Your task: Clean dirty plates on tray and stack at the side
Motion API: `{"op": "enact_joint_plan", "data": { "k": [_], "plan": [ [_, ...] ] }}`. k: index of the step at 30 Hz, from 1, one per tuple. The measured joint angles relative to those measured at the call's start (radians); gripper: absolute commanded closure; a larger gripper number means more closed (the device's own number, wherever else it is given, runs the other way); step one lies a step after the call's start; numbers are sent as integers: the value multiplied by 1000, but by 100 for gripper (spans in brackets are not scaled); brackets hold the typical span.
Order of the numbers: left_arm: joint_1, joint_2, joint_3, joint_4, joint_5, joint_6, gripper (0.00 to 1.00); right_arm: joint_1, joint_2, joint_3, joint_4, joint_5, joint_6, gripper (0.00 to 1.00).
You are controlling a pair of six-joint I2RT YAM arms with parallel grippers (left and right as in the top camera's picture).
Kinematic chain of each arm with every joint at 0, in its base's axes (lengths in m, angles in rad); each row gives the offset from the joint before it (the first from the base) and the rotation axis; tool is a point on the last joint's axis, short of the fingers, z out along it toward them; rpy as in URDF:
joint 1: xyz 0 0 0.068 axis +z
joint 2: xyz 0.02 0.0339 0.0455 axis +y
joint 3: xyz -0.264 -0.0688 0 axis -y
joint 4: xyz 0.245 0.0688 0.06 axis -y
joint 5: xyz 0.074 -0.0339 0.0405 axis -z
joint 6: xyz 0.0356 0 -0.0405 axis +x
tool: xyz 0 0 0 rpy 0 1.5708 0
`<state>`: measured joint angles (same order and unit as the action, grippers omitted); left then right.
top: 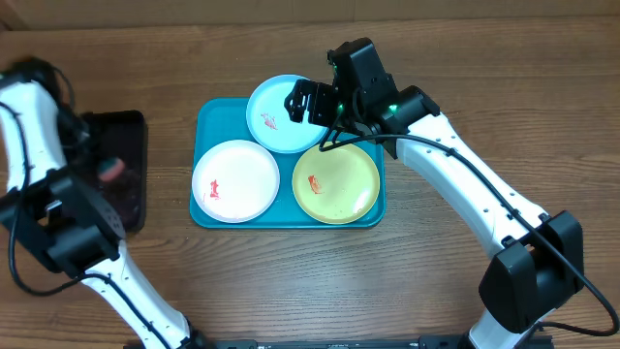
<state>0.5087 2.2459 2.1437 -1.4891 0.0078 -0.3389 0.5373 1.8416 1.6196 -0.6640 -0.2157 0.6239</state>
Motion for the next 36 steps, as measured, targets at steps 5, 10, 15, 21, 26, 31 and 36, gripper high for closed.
{"op": "enact_joint_plan", "data": {
  "k": [5,10,15,21,26,31,36],
  "plan": [
    [53,-90,245,-101,-12,2,96,0,0,0,-2,20,1,0],
    [40,-187,190,-31,-37,2,96,0,0,0,-1,37,0,0],
    [8,-138,-69,124,40,33,96,0,0,0,-11,42,1,0],
    [-7,-64,-114,-5,101,61,96,0,0,0,-38,64,-11,0],
    [-23,-201,-65,-70,116,88,96,-27,0,0,-41,66,-23,0],
    [-155,-417,-108,-71,142,115,96,-106,0,0,-63,65,-26,0],
    [-346,-490,-299,29,175,130,96,-169,0,0,-74,64,-26,0]
  ]
}}
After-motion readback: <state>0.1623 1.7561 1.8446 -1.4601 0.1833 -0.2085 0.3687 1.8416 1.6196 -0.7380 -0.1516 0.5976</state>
